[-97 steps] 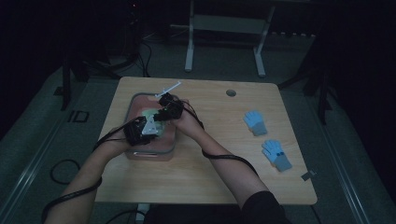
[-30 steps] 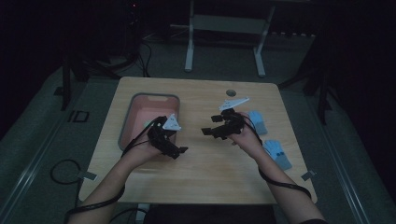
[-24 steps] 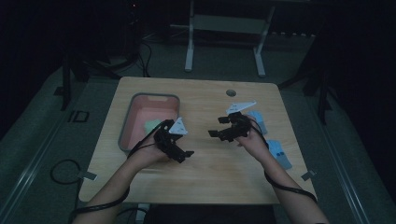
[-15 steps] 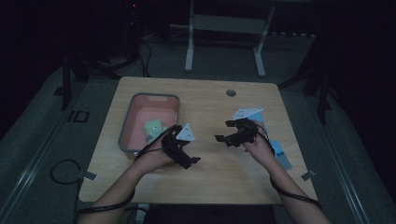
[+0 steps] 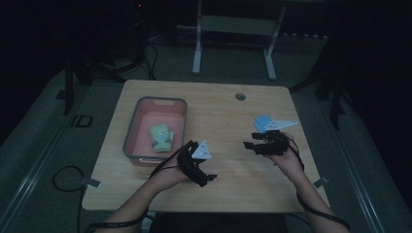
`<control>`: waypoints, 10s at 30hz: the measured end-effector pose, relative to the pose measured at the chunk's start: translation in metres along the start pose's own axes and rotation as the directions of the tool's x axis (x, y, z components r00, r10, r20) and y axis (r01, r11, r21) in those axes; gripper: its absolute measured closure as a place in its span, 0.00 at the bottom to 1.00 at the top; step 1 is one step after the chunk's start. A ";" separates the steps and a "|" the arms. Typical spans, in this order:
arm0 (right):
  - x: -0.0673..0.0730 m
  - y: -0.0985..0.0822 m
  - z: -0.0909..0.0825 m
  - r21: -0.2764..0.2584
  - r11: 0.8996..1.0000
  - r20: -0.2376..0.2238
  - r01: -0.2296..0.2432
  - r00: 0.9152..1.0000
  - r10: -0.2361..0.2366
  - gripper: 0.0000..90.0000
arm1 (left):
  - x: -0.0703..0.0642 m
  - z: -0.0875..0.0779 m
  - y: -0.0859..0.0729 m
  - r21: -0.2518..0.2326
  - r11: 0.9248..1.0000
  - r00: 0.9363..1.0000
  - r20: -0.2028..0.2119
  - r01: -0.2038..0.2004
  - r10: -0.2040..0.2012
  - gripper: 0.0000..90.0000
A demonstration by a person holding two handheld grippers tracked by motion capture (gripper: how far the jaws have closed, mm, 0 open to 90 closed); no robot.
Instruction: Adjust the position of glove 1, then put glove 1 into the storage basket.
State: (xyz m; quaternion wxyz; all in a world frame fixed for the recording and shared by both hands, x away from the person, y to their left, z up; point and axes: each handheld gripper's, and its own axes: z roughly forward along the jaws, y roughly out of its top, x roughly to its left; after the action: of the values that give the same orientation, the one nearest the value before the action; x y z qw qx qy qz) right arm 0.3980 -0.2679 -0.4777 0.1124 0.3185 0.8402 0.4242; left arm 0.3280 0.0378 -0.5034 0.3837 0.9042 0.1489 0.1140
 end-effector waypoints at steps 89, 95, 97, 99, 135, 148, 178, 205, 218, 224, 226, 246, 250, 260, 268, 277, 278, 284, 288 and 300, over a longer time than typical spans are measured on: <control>0.064 -0.010 0.039 0.016 0.975 0.265 -0.220 0.942 0.208 0.97 | -0.021 0.017 -0.042 -0.087 0.996 1.000 -0.010 0.028 -0.029 0.04; 0.064 -0.021 0.051 0.037 0.966 0.274 -0.255 0.933 0.235 0.97 | -0.021 0.019 -0.043 -0.070 0.997 1.000 -0.016 0.017 -0.018 0.03; 0.063 -0.024 0.055 0.047 0.963 0.275 -0.265 0.930 0.243 0.97 | -0.022 0.019 -0.042 -0.066 0.998 1.000 -0.017 0.009 -0.011 0.03; 0.062 -0.028 0.059 0.056 0.959 0.276 -0.279 0.927 0.254 0.97 | -0.022 0.020 -0.042 -0.071 0.997 1.000 -0.012 0.011 -0.012 0.03; -0.041 -0.083 -0.064 0.029 0.993 0.267 -0.116 0.958 0.104 0.76 | -0.022 0.022 -0.046 -0.087 0.996 1.000 -0.007 -0.002 0.002 0.03; -0.068 -0.121 -0.056 0.111 0.984 0.261 -0.138 0.960 0.106 0.71 | -0.021 0.023 -0.046 -0.084 0.996 1.000 0.001 0.005 -0.005 0.03; -0.009 -0.055 -0.046 -0.098 0.924 0.511 -0.370 0.778 0.366 0.96 | -0.021 0.021 -0.046 -0.086 0.996 1.000 0.004 0.007 -0.007 0.03; -0.020 -0.077 -0.025 -0.046 0.892 0.502 -0.450 0.762 0.410 0.76 | -0.021 0.020 -0.046 -0.088 0.996 1.000 0.003 0.000 0.000 0.03; -0.039 -0.081 -0.049 0.060 0.977 0.256 -0.203 0.949 0.181 0.73 | -0.021 0.021 -0.046 -0.090 0.996 1.000 -0.002 -0.007 0.007 0.03; -0.045 -0.085 -0.040 0.096 0.982 0.211 -0.163 0.968 0.140 0.69 | -0.021 0.020 -0.047 -0.091 0.996 1.000 -0.007 -0.004 0.003 0.03; -0.045 -0.087 -0.036 0.105 0.981 0.205 -0.161 0.969 0.137 0.69 | -0.021 0.020 -0.046 -0.091 0.996 1.000 -0.010 -0.005 0.004 0.03; -0.045 -0.100 -0.024 0.136 0.984 0.181 -0.116 0.979 0.091 0.92 | -0.021 0.021 -0.048 -0.087 0.996 1.000 -0.002 -0.005 0.005 0.04; -0.041 -0.094 -0.026 0.141 0.981 0.221 -0.137 0.970 0.104 0.94 | -0.021 0.021 -0.048 -0.087 0.996 1.000 -0.001 -0.004 0.004 0.04; -0.028 -0.054 -0.050 0.044 0.992 0.251 -0.115 0.963 0.100 0.94 | -0.020 0.020 -0.049 -0.095 0.995 1.000 -0.002 -0.007 0.007 0.04; -0.013 -0.021 -0.059 -0.021 0.997 0.216 -0.071 0.973 0.074 0.94 | -0.020 0.020 -0.048 -0.091 0.996 1.000 0.001 -0.005 0.005 0.04; 0.008 0.002 -0.044 -0.036 0.999 0.150 -0.035 0.988 0.040 0.94 | -0.021 0.021 -0.049 -0.089 0.996 1.000 0.000 -0.011 0.011 0.04; 0.011 0.003 -0.041 -0.032 0.999 0.146 -0.029 0.989 0.033 0.94 | -0.021 0.021 -0.049 -0.090 0.996 1.000 0.001 -0.011 0.011 0.04; 0.026 0.011 -0.023 -0.023 1.000 0.101 -0.008 0.995 0.011 0.94 | -0.020 0.020 -0.048 -0.089 0.996 1.000 0.001 -0.010 0.011 0.04; 0.036 0.013 -0.011 -0.009 1.000 0.070 0.007 0.998 -0.007 0.94 | -0.020 0.020 -0.048 -0.089 0.996 1.000 0.002 -0.009 0.010 0.04; 0.041 -0.011 0.032 0.103 0.995 0.042 -0.007 0.999 0.002 0.94 | -0.021 0.021 -0.048 -0.089 0.996 1.000 0.001 -0.009 0.009 0.04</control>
State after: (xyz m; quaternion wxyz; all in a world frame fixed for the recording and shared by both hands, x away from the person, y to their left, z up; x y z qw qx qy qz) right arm 0.3759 -0.2262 -0.5025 0.1123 0.3345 0.8578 0.3737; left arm 0.3061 0.0486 -0.5546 0.4232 0.8869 0.1394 0.1217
